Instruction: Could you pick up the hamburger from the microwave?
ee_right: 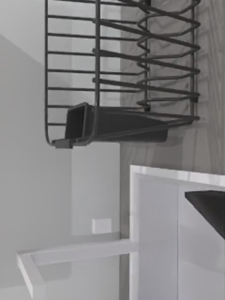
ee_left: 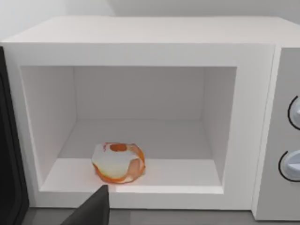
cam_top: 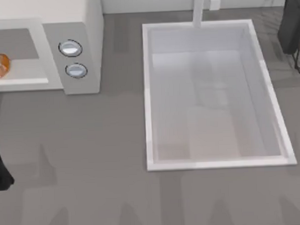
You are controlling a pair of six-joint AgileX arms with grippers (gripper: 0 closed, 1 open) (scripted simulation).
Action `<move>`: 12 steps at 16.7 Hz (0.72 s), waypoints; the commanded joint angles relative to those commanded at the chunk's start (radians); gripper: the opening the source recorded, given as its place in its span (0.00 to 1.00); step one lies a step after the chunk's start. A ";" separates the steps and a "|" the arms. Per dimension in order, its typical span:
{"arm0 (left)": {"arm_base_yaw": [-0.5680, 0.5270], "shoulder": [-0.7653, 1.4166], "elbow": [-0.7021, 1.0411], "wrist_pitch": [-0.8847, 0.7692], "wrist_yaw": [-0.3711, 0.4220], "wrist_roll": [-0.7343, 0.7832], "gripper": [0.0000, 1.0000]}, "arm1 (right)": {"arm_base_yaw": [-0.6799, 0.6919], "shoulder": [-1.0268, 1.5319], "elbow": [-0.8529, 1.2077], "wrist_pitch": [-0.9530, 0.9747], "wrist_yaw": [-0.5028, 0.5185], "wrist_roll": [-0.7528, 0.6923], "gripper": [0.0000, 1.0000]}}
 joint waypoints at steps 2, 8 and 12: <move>0.000 0.000 0.000 0.000 0.000 0.000 1.00 | 0.000 0.000 0.000 0.000 0.000 0.000 1.00; 0.015 0.202 0.081 0.093 0.018 0.007 1.00 | 0.000 0.000 0.000 0.000 0.000 0.000 1.00; 0.038 0.500 0.199 0.230 0.044 0.017 1.00 | 0.000 0.000 0.000 0.000 0.000 0.000 1.00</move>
